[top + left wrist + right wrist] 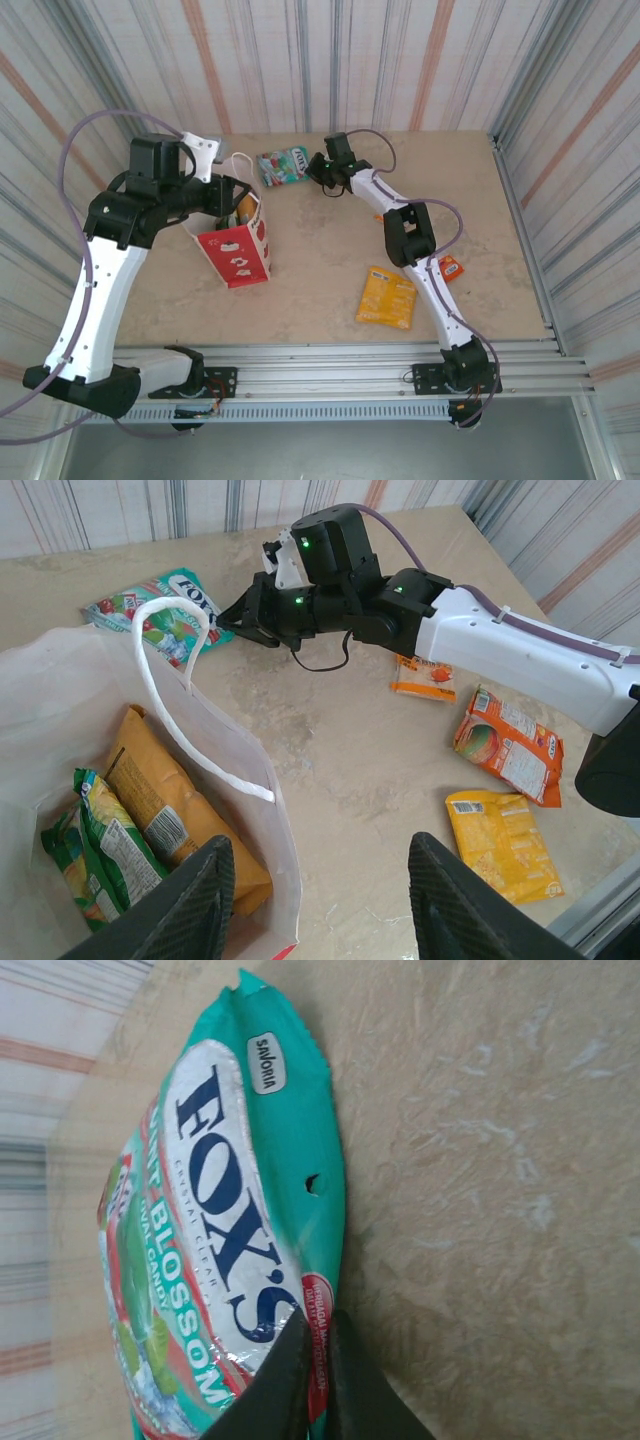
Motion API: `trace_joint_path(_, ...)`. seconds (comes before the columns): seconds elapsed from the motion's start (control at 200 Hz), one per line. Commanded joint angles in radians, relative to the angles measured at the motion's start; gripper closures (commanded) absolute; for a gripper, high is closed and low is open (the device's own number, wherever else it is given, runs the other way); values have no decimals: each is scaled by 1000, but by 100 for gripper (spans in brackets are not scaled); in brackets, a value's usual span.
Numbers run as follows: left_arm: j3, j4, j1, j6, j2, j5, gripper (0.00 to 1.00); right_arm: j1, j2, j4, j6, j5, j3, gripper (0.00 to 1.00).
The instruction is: Place the snacks into the paper bag
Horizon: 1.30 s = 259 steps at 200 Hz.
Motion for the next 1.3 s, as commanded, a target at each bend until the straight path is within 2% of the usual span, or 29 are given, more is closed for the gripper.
trace_joint_path(0.0, 26, -1, 7, 13, 0, 5, 51, -6, -6, -14, -17, -32, 11, 99)
trace_joint_path(0.105, 36, 0, 7, 11, -1, 12, 51, -15, -85, -20, -64, -30, -53, 100)
trace_joint_path(0.396, 37, -4, -21, 37, -16, 11, 51, -29, -468, -18, -301, 13, -444, 100)
trace_joint_path(0.631, 7, -15, -92, 122, -16, -4, 50, -31, -713, -223, -585, 36, -572, 100)
trace_joint_path(0.987, -92, 36, -310, 355, -26, -12, 46, -18, -1057, -593, -1144, -71, -691, 100)
trace_joint_path(1.117, -147, 96, -322, 396, -32, 53, 45, -8, -1164, -741, -1351, -128, -712, 100)
trace_joint_path(1.293, -233, 199, -325, 510, -45, 208, 45, 14, -1294, -876, -1624, -242, -760, 100)
